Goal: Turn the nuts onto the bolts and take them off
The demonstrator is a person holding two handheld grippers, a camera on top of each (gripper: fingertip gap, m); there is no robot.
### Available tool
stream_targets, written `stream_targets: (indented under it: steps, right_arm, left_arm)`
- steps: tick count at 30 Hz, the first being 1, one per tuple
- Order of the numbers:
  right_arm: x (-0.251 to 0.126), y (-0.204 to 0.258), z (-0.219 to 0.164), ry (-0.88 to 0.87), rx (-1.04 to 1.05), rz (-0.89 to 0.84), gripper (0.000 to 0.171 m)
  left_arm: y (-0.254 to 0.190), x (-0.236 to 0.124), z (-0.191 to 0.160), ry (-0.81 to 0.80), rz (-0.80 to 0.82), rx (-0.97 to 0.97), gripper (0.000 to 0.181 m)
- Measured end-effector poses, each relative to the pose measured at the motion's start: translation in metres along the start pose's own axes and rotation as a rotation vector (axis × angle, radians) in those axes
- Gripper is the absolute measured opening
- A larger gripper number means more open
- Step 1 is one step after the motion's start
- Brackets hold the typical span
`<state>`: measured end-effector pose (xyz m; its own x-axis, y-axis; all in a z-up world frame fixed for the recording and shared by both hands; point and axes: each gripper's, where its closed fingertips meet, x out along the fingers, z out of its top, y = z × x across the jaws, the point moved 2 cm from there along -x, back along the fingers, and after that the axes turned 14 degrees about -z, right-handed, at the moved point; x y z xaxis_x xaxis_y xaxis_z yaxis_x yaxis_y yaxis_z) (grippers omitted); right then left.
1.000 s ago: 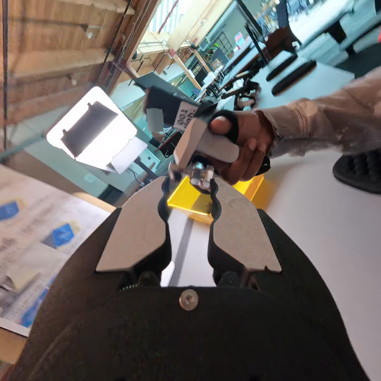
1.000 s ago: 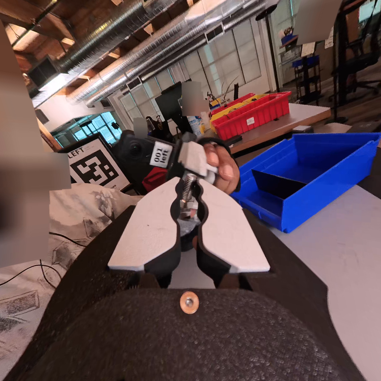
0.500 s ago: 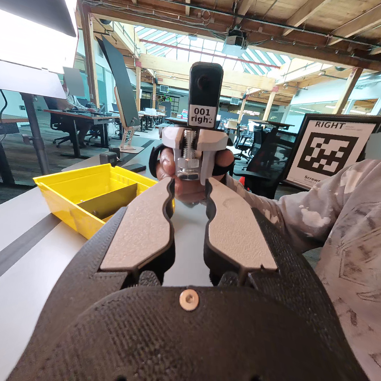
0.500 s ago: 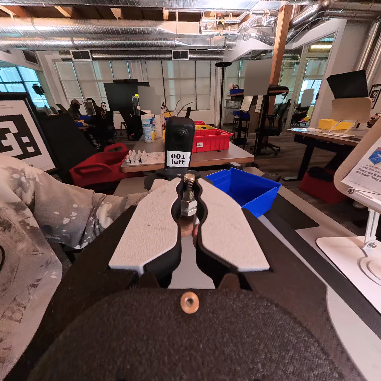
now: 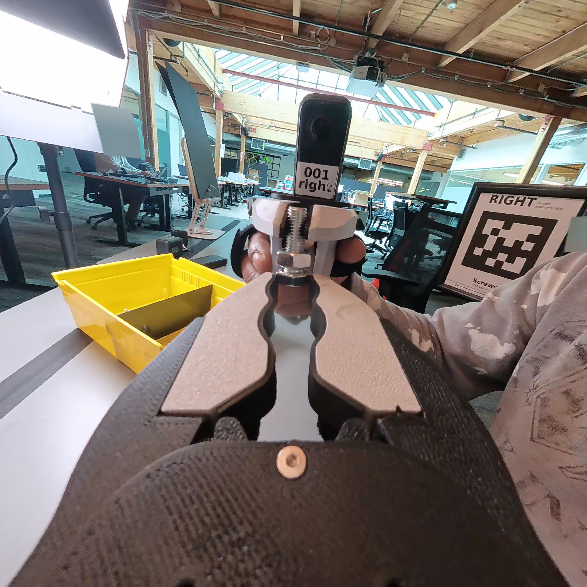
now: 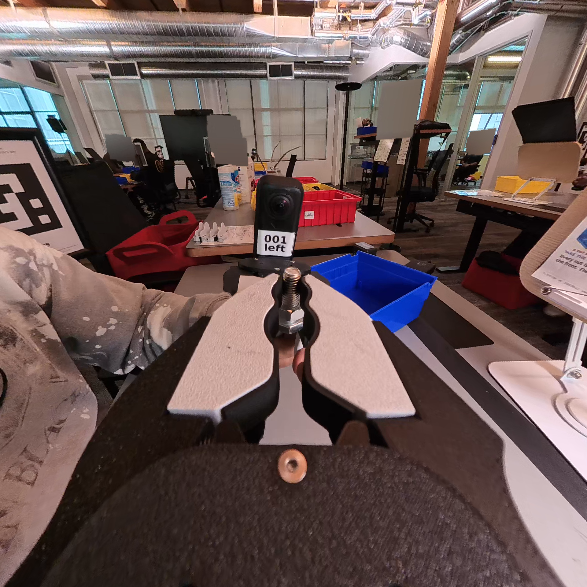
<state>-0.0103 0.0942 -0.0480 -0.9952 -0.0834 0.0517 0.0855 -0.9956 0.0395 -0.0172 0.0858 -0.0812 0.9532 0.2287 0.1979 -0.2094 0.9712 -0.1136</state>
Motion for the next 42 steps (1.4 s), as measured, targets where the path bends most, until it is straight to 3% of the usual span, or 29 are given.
stream_targets:
  steps: [4,12,16,18,19,27,30,31,32,38,42]
  right_arm:
    - [0.0,-0.003,0.001,0.003,0.0,-0.025,0.01]
    - [0.004,-0.013,0.001,-0.004,-0.011,-0.127,0.037]
    - [0.009,-0.019,-0.004,0.006,-0.007,-0.166,0.035]
    - [0.001,-0.03,0.002,-0.034,0.008,-0.227,0.011]
    - [-0.003,-0.037,0.004,-0.055,-0.002,-0.264,0.009]
    - [0.01,-0.015,0.003,-0.028,-0.026,-0.223,0.035]
    - [0.01,-0.021,0.003,-0.037,-0.026,-0.257,0.033]
    - [0.005,-0.031,0.006,-0.053,-0.009,-0.309,0.014]
    - [0.0,-0.039,0.008,-0.071,-0.015,-0.344,0.013]
    - [0.007,-0.021,0.008,-0.06,-0.026,-0.272,0.032]
    - [0.013,-0.02,0.003,-0.044,-0.03,-0.272,0.034]
  left_arm:
    - [0.003,0.0,0.001,-0.035,0.041,0.022,0.018]
    - [0.013,-0.01,0.01,-0.089,0.185,0.106,0.018]
    - [0.014,-0.015,0.015,-0.108,0.223,0.144,0.018]
    - [0.012,-0.021,0.022,-0.153,0.209,0.14,0.018]
    - [0.012,-0.022,0.025,-0.158,0.211,0.141,0.018]
    - [0.014,-0.019,0.019,-0.118,0.233,0.15,0.018]
    - [0.014,-0.02,0.021,-0.129,0.239,0.153,0.018]
    - [0.012,-0.022,0.024,-0.143,0.221,0.15,0.018]
    - [0.012,-0.023,0.026,-0.143,0.229,0.151,0.017]
    - [0.016,-0.021,0.02,-0.106,0.25,0.144,0.018]
    - [0.017,-0.02,0.019,-0.105,0.259,0.143,0.018]
